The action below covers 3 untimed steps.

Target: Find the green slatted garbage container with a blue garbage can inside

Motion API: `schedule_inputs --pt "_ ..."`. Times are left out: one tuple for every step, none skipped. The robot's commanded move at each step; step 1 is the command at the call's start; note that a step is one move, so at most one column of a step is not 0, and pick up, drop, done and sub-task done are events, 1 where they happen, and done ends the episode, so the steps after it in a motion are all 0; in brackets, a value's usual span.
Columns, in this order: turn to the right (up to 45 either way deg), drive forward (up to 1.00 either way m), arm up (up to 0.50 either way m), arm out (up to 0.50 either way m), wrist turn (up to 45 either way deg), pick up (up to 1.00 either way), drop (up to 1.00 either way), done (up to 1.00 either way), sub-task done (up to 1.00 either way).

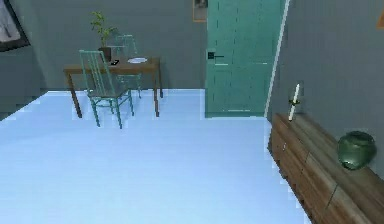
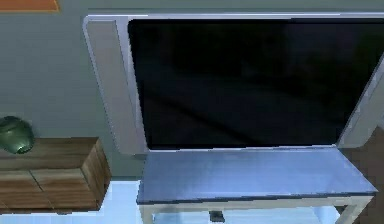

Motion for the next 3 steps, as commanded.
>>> schedule_inputs --pt "0.0 1.0 0.0 0.0 0.0 0.0 0.0 0.0 0.0" --pt "0.0 1.0 0.0 0.0 0.0 0.0 0.0 0.0 0.0" --pt "0.0 0.75 0.0 0.0 0.0 0.0 0.0 0.0 0.0"
